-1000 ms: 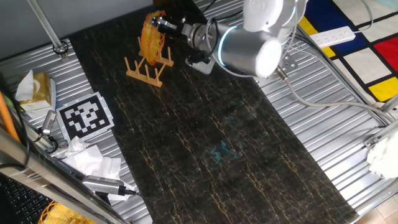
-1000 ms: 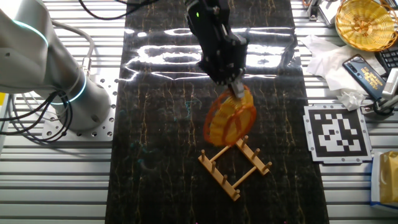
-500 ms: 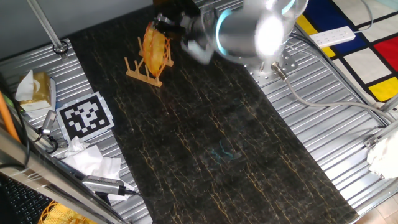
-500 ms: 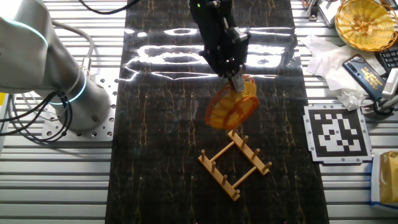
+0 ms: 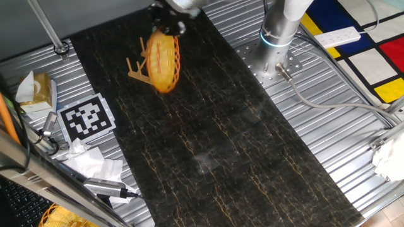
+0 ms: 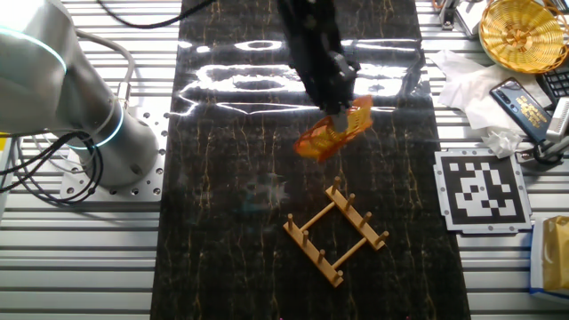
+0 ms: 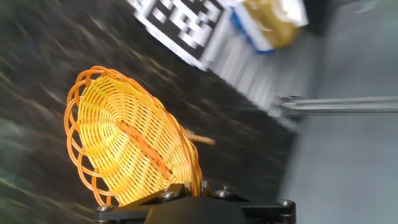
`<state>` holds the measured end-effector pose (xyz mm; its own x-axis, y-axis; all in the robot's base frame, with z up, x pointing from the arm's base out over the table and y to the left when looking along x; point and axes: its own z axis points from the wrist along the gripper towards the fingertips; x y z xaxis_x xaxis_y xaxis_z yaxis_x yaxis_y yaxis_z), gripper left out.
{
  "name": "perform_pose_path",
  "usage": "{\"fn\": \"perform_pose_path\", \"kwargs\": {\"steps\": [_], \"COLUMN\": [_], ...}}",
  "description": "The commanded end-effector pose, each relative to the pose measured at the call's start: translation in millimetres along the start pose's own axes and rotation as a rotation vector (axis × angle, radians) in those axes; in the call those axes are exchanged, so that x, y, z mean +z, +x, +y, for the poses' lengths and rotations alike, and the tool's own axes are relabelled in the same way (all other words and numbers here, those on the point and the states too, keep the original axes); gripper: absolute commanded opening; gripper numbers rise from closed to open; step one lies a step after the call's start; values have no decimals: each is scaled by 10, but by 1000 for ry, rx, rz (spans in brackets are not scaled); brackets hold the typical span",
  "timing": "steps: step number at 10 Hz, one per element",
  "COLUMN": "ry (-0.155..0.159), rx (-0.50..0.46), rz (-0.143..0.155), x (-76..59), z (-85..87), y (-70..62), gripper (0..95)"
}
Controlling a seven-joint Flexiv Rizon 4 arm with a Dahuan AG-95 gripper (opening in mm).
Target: Take the dish off the dish rack
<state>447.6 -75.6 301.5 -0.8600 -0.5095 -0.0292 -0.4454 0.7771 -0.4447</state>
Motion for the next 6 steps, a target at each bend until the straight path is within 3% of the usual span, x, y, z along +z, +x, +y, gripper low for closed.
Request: {"fn": "perform_pose_path", "kwargs": {"steps": [1, 2, 3, 4, 6], "ry": [-526, -562, -648, -703, -724], "rx": [250, 256, 297, 327, 357], "rz": [-49, -30, -17, -16, 25], "x": [239, 291, 393, 488, 532], "z": [183, 225, 312, 378, 403], "y": [-351, -404, -477, -519, -558], "gripper": [0, 0, 0, 0, 0]}}
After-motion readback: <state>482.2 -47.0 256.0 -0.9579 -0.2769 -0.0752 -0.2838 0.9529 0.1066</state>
